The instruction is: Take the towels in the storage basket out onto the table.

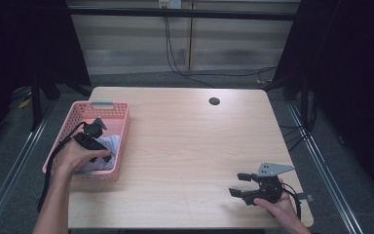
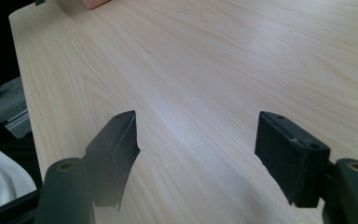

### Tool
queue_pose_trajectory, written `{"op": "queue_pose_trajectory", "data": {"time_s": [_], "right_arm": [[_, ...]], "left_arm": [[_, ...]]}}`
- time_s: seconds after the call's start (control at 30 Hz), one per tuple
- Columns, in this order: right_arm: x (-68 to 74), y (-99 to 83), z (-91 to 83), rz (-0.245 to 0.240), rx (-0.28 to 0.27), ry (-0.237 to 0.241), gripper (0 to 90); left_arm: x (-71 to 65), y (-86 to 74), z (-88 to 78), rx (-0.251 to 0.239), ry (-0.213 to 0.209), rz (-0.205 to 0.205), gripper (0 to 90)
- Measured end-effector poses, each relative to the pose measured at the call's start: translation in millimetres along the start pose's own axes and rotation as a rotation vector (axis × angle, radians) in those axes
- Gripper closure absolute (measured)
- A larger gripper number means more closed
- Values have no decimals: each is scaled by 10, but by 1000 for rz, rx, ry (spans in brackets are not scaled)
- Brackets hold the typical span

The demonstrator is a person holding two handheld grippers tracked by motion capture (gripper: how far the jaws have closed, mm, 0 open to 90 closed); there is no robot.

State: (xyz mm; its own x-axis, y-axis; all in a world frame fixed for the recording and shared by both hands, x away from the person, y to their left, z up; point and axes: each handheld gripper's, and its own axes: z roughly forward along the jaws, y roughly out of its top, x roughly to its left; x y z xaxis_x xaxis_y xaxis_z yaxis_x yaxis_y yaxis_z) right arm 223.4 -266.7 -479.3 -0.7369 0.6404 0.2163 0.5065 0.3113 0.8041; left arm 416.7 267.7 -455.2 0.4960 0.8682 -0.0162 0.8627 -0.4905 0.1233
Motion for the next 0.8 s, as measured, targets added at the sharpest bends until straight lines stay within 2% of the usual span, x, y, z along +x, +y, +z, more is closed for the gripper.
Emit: {"op": "queue_pose_trajectory", "data": {"time_s": [0.03,0.1,0.17,0.3,0.33,0.37,0.63,0.67,0.73,0.77,0.8], "right_arm": [[0,-1,0,0,0,1,296],[3,-1,0,-2,4,2,297],[3,0,1,0,4,4,296],[-1,6,16,-1,8,3,297],[1,6,17,-4,9,4,297],[5,6,18,-3,10,4,297],[-8,12,27,2,13,-4,296],[-11,12,27,3,12,-6,296],[-17,13,30,5,12,-11,296],[-19,13,29,7,12,-13,296],[-20,12,28,9,12,-12,296]], "left_arm": [[17,-3,-17,1,-7,7,76],[20,-17,-28,-9,-7,-9,144],[26,-18,-41,-5,-9,-1,190],[62,-50,-72,-31,-33,-2,358],[69,-61,-75,-43,-34,-15,396],[75,-70,-76,-52,-35,-5,421],[118,-129,-124,-91,-65,10,570],[160,-155,-144,-109,-97,18,580],[201,-195,-154,-137,-122,19,585],[225,-223,-167,-162,-137,-8,585],[245,-251,-175,-180,-155,-17,585]]}}
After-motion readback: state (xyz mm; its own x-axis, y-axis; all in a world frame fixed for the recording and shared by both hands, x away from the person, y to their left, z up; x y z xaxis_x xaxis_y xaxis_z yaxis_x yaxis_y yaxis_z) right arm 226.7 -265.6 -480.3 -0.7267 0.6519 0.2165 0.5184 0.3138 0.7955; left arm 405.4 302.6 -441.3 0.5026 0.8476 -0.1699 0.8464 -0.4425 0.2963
